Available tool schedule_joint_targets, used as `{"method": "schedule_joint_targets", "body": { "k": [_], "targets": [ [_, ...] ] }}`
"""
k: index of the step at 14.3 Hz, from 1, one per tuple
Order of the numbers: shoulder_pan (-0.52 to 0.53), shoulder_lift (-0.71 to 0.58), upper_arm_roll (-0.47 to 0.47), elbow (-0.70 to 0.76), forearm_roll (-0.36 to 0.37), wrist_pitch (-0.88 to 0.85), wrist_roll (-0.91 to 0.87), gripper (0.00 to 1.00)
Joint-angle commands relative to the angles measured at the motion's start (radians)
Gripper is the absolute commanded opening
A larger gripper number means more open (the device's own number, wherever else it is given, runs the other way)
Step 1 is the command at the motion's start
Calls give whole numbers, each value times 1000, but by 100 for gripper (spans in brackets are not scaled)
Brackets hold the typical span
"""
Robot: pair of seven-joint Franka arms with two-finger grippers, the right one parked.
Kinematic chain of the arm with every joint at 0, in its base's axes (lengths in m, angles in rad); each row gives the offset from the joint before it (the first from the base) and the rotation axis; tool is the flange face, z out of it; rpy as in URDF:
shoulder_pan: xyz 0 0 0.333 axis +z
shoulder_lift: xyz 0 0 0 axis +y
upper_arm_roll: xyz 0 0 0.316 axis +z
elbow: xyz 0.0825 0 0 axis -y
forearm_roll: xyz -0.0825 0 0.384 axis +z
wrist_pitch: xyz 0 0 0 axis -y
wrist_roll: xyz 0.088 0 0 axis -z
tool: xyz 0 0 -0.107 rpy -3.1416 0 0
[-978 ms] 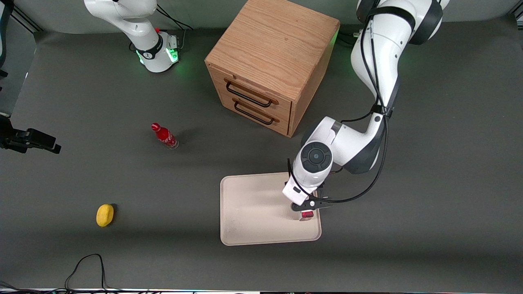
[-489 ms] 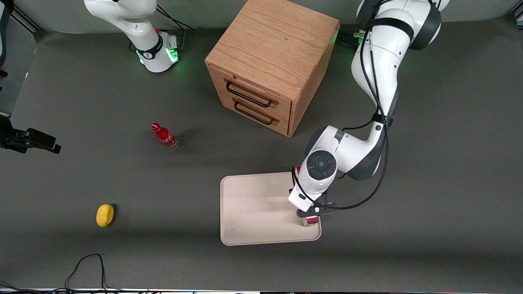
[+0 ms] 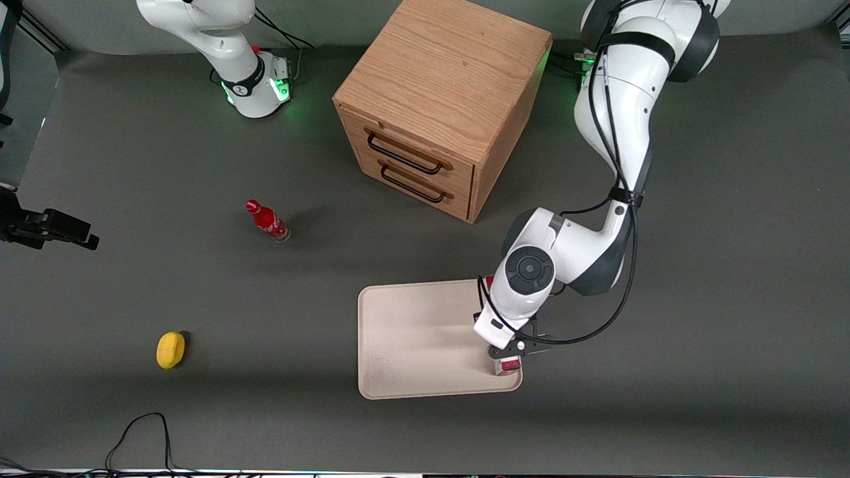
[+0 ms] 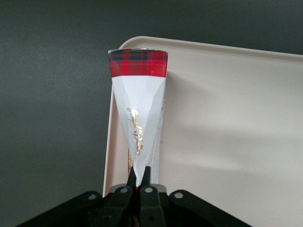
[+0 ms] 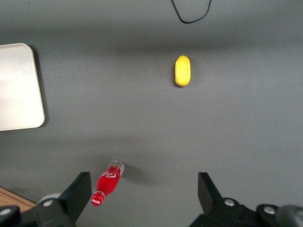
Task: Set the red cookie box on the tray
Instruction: 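Lower the box onto the tray and open the left gripper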
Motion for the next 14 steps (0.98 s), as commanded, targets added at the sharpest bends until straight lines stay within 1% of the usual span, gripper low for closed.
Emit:
{"method": "schedule_joint_targets", "body": {
  "k": [1,2,3,4,7,9,11,14],
  "targets": [
    [1,2,3,8,15,7,19,0],
    [6,1,3,8,21,-6,39,51],
    [3,-6,3,7,28,-19,37,97],
    [3,-12,2,8,28,-40,36,100],
    [-3,-51,2,13,28,-136,34,100],
    [-6,-101,-3,14,22,-213,25,100],
    [-9,-165,-9,26,23,-307,4,100],
    [-17,-314,-8,17,26,-417,13,100]
  ]
}}
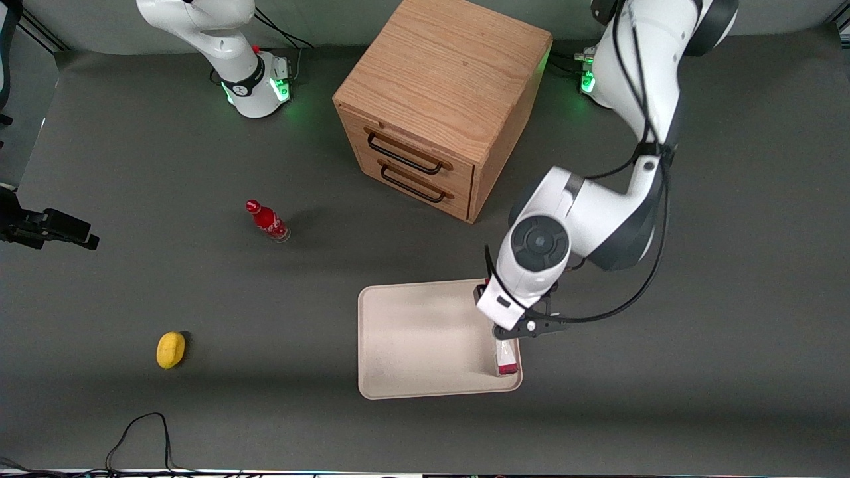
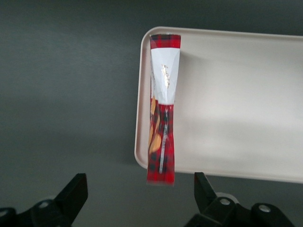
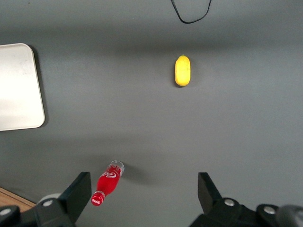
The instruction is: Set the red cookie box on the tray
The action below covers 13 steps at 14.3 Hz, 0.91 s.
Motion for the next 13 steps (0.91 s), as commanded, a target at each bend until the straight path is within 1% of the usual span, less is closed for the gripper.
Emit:
{"method": "schedule_joint_targets", "body": {
  "k": [1,5,7,8,10,13],
  "targets": [
    [-13,-162,5,-40,18,-122,-5,100],
    [-9,-306,5,-74,21,-219,3,100],
    [5,-377,9,-147,25,-216,24,100],
    [13,-421,15,-201,25,-208,73,100],
    [85,-507,12,-302,24,-190,156,100],
    [189,-604,14,-426,16,-153,289,100]
  ]
}}
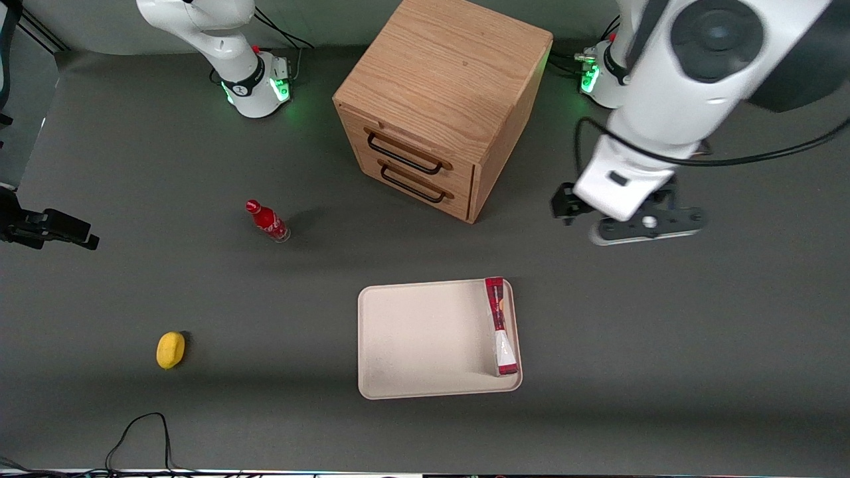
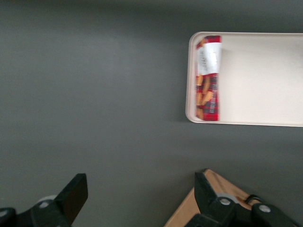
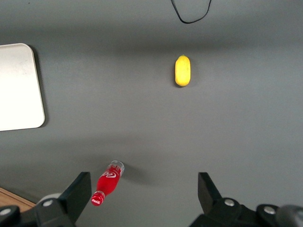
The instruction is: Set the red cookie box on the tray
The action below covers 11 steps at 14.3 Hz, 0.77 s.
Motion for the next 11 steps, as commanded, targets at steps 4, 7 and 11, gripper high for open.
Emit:
{"method": "schedule_joint_targets", "body": {
  "k": [4,7,11],
  "targets": [
    [212,-228,-5,-299,-10,94,266,100],
    [313,-255,-5,-351,-39,123,383,100],
    [359,-254,-4,-393,-46,192,405,100]
  ]
}}
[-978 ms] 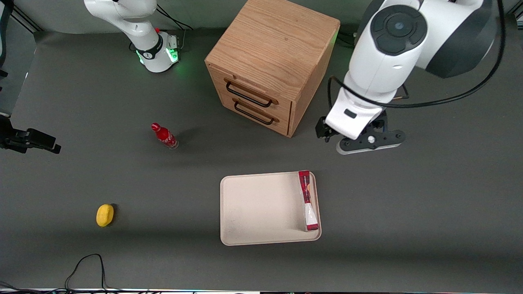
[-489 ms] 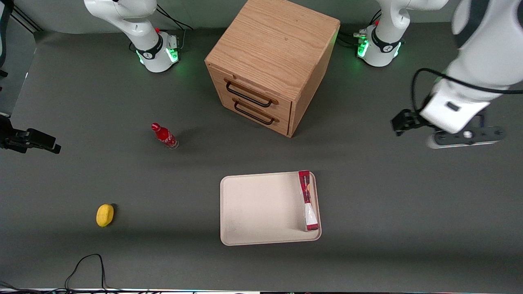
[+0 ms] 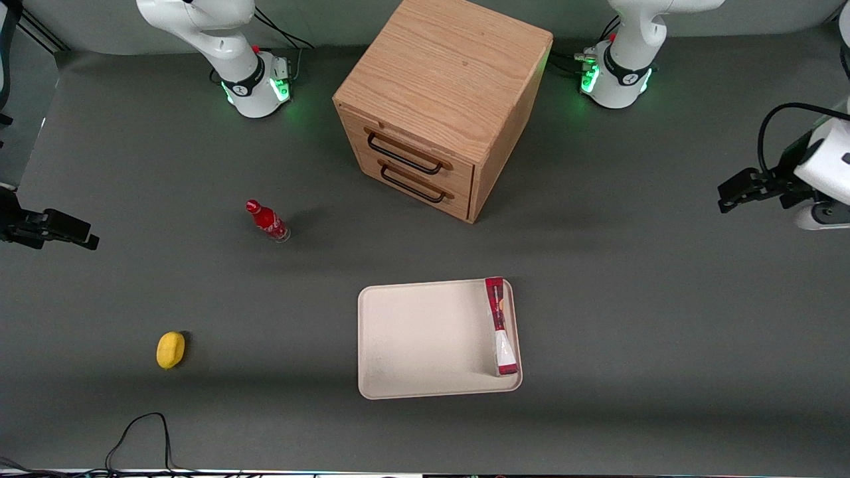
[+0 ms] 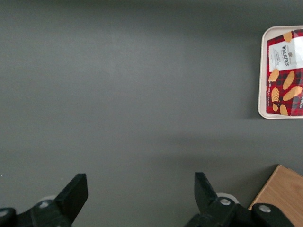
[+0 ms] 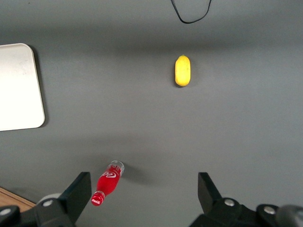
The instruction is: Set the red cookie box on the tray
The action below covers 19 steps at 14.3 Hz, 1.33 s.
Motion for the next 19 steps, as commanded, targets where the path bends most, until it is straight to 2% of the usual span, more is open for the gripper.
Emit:
{"method": "schedule_joint_targets", "body": {
  "k": [1,5,8,10,19],
  "targets": [
    [13,-29,-11,-75,-11,72,16,100],
    [4,5,0,-40,-15,86,7,100],
    [4,17,2,5,-49,39,8,100],
    [8,16,0,22,-49,-19,13,100],
    [14,6,-2,23,-45,-87,16,100]
  ]
}}
